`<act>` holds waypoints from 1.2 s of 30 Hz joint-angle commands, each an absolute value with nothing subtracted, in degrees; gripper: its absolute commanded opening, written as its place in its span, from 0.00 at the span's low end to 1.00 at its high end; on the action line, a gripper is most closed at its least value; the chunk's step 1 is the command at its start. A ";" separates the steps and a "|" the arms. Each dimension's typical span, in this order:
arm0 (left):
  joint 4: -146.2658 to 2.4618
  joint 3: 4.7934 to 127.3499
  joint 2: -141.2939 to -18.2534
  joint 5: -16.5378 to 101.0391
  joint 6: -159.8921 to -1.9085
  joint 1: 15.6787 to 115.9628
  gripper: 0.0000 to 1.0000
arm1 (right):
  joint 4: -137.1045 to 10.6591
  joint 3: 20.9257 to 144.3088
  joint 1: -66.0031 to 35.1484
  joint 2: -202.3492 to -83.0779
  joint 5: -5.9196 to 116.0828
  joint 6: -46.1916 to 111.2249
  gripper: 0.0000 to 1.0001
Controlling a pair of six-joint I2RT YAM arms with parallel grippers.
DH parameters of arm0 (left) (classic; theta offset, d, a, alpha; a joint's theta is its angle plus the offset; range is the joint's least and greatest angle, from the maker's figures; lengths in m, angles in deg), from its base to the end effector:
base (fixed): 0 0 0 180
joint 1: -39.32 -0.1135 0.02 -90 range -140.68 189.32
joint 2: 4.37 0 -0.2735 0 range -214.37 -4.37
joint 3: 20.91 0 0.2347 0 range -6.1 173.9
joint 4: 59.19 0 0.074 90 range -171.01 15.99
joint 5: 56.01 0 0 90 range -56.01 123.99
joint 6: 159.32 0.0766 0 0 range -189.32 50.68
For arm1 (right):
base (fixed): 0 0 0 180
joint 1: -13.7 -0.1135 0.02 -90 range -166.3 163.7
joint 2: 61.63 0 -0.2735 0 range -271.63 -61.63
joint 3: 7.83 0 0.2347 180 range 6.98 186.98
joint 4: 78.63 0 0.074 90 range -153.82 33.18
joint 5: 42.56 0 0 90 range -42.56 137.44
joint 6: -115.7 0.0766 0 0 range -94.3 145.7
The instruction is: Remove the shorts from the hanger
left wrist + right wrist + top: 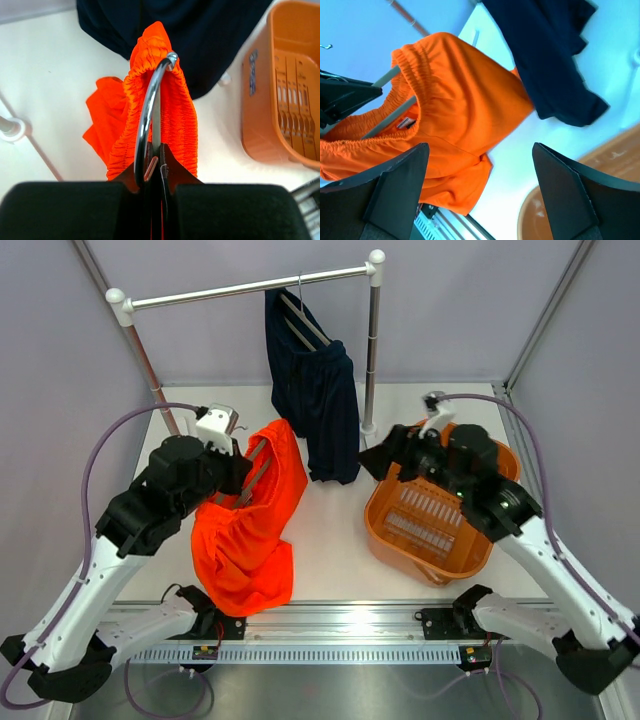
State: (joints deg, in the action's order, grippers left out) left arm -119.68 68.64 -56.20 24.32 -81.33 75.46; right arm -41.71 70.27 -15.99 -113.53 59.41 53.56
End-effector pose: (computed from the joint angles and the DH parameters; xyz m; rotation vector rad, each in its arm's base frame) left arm 0.1485 -0.0925 0.4142 0.3048 1.9586 -0.3838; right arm 0.1730 0.1169 0.4046 -0.1890 1.8354 0.9020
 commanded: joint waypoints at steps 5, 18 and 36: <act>-114.61 64.48 -52.45 31.26 -80.66 76.23 0.00 | -42.64 81.06 -33.75 -128.33 37.08 49.52 0.91; -114.17 64.30 -52.79 33.11 -80.57 76.76 0.00 | -41.23 93.02 -43.51 -143.89 28.11 47.15 0.86; -112.77 66.15 -56.92 29.86 -81.54 80.36 0.00 | -40.88 92.85 -45.01 -146.62 28.19 47.41 0.81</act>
